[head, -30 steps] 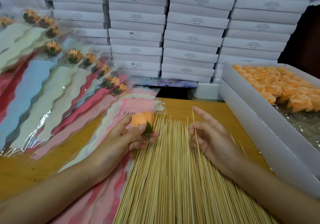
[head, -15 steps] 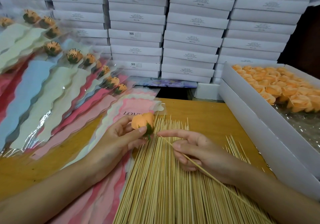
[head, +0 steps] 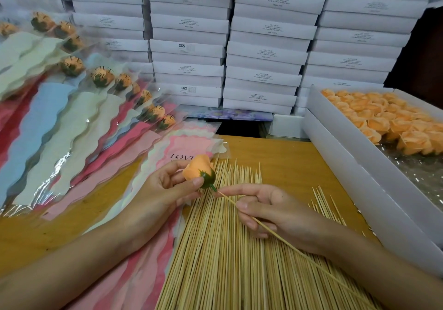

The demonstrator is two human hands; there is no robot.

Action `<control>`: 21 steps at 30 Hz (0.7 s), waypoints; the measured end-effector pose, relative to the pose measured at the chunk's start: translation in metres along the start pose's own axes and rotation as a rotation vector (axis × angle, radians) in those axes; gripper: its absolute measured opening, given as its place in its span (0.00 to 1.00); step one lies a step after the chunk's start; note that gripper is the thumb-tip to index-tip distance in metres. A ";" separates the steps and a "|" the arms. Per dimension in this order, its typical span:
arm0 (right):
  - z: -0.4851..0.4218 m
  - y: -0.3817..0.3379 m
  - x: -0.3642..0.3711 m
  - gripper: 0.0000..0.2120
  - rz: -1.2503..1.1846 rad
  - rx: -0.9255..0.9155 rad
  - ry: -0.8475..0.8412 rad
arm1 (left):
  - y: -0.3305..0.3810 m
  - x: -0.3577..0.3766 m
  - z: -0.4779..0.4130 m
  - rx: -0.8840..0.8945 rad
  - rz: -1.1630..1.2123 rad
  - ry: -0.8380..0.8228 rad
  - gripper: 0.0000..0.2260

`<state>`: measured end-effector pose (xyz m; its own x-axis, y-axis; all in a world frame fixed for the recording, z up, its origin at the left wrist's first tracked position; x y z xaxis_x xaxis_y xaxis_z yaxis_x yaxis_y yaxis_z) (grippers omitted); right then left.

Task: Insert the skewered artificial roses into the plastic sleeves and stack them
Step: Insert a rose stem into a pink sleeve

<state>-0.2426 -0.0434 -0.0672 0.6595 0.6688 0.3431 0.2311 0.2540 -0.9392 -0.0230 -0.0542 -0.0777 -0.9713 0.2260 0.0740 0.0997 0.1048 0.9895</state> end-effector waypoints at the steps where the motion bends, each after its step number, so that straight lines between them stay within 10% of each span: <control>1: 0.000 0.000 0.000 0.16 0.010 0.002 0.001 | 0.000 0.000 0.000 -0.001 -0.003 0.000 0.20; 21: 0.000 -0.001 0.001 0.16 0.061 -0.010 0.001 | 0.002 -0.001 0.004 0.052 -0.036 0.010 0.09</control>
<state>-0.2418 -0.0430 -0.0658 0.6737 0.6819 0.2849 0.1970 0.2059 -0.9585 -0.0209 -0.0501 -0.0763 -0.9765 0.2116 0.0397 0.0753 0.1627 0.9838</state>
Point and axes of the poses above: each hand's wrist, its own z-axis away from the middle knuckle, its own x-axis out of the palm, y = z × x, the point moved 1 cm from there along -z, towards the middle knuckle, and after that the axes turned 13 degrees about -z, right-handed, at the moved point
